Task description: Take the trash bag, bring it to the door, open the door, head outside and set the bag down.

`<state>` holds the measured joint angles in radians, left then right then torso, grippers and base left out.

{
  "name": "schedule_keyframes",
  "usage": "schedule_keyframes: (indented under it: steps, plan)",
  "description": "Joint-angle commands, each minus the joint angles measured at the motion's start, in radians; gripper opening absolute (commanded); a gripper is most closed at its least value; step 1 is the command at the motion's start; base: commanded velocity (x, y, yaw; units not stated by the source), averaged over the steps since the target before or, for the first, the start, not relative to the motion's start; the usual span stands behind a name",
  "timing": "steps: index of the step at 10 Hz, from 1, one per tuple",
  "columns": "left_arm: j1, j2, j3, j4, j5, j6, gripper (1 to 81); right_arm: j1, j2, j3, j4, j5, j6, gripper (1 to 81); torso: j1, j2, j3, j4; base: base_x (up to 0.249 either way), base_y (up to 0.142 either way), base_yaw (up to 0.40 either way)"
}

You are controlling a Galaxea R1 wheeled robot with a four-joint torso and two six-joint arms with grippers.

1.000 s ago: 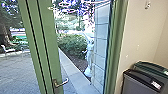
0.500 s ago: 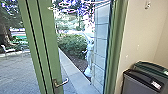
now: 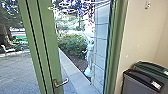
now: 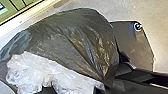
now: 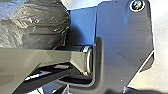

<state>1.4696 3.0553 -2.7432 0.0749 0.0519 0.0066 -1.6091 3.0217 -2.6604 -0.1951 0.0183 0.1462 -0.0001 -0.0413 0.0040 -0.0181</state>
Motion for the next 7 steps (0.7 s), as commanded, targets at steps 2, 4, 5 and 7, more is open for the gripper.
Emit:
schedule_keyframes:
  steps: [2,4,5,7]
  plan:
    - [-0.067,-0.002,0.002,0.003,0.054,0.007,1.0,0.05,0.004,0.007,-0.001,-0.049,-0.005,81.1,0.0,0.0,0.0,0.0,0.0,0.0,0.041]
    - [-0.067,-0.004,0.002,0.005,0.057,0.007,1.0,0.048,0.004,0.007,-0.003,-0.047,-0.005,81.1,0.0,0.0,0.0,0.0,0.0,0.0,0.125]
    - [-0.067,-0.004,0.002,0.005,0.057,0.007,1.0,0.047,0.004,0.007,-0.003,-0.047,-0.005,81.1,0.0,0.0,0.0,0.0,0.0,0.0,0.162]
    - [-0.064,-0.006,0.002,0.003,0.051,0.007,1.0,0.045,0.001,0.007,-0.001,-0.047,-0.005,81.1,0.0,0.0,0.0,0.0,0.0,0.0,0.162]
